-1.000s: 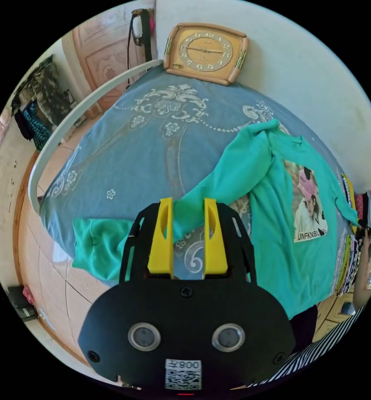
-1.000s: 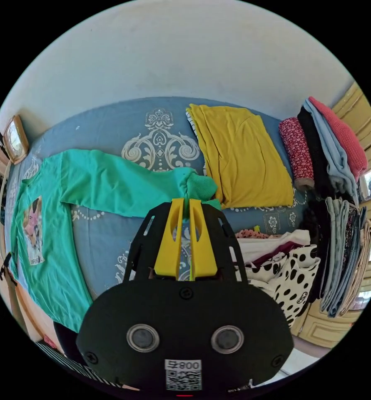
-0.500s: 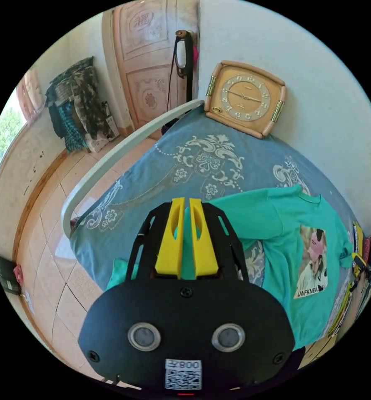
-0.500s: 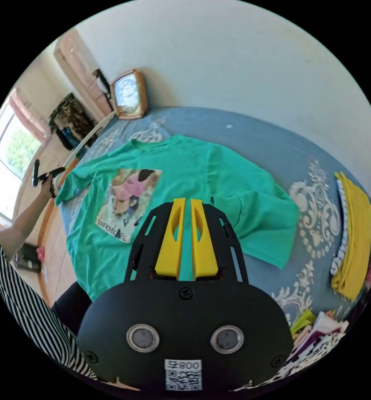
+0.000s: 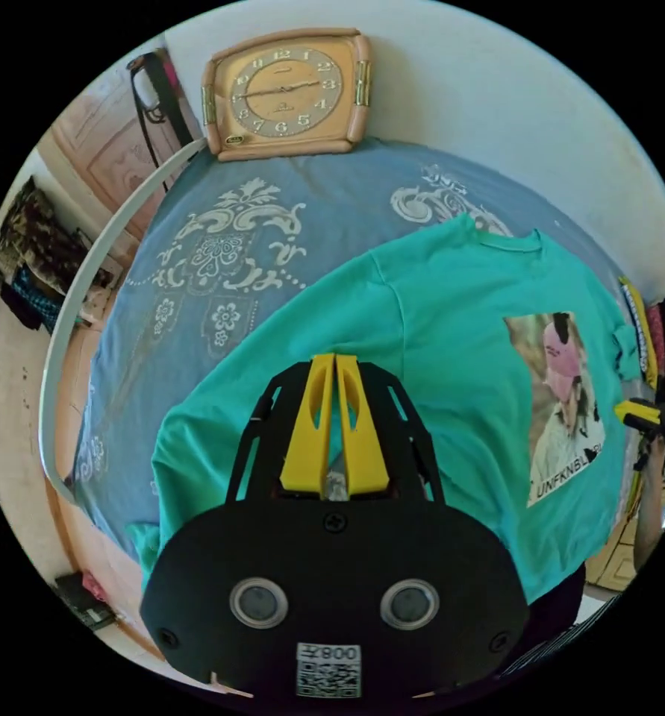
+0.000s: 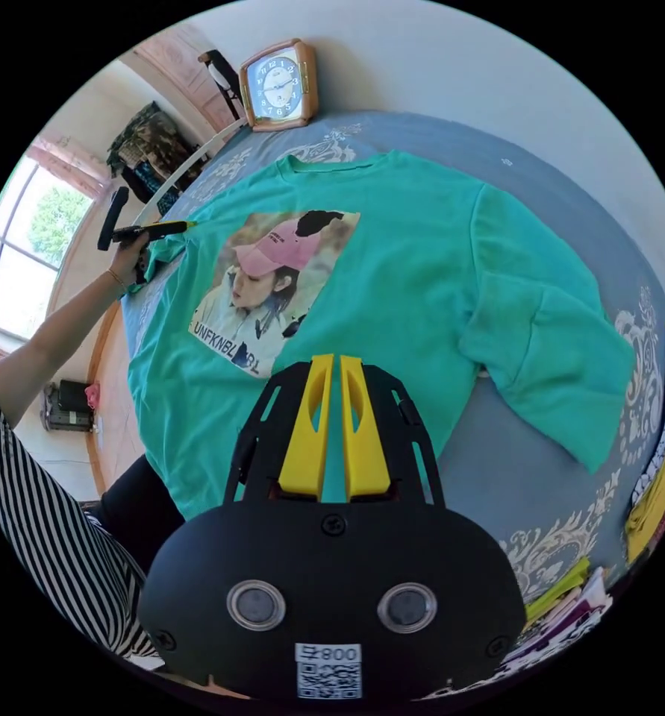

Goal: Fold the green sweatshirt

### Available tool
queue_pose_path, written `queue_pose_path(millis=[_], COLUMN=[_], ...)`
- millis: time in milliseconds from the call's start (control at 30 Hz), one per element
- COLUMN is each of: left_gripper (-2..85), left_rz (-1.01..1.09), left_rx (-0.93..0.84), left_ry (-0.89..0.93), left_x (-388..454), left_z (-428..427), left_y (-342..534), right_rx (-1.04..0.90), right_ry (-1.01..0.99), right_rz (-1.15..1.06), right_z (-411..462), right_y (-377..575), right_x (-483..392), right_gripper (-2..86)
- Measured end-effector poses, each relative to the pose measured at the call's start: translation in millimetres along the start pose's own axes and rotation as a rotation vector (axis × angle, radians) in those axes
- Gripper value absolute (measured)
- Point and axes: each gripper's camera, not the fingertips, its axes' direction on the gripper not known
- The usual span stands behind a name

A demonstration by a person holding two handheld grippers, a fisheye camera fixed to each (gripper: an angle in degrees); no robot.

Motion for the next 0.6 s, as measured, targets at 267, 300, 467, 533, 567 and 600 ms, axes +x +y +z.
queue_pose_path(millis=[267, 300, 467, 533, 567, 600], left_gripper=[7.9, 8.1, 8.5, 7.0, 5.4, 4.5], left_rz=[-0.052, -0.059, -0.132, -0.181, -0.191, -0.181], left_rx=[0.049, 0.025, -0.145, -0.116, -0.132, -0.147], left_ry=[0.362, 0.395, 0.585, 0.589, 0.596, 0.595], left_x=[-50, -52, -61, -70, -74, -76], left_z=[-43, -42, -20, -22, -20, -19], left_y=[119, 131, 222, 238, 244, 246], right_rx=[0.034, 0.026, -0.023, -0.018, -0.027, -0.033], right_ry=[-0.073, -0.084, -0.081, -0.092, -0.107, -0.124], right_rz=[0.204, 0.247, 0.409, 0.467, 0.504, 0.532], right_z=[-25, -29, -39, -42, -42, -40], right_y=[113, 134, 211, 237, 253, 268], right_x=[45, 51, 69, 75, 78, 80], right_gripper=[5.4, 5.8, 6.8, 7.0, 7.3, 7.5])
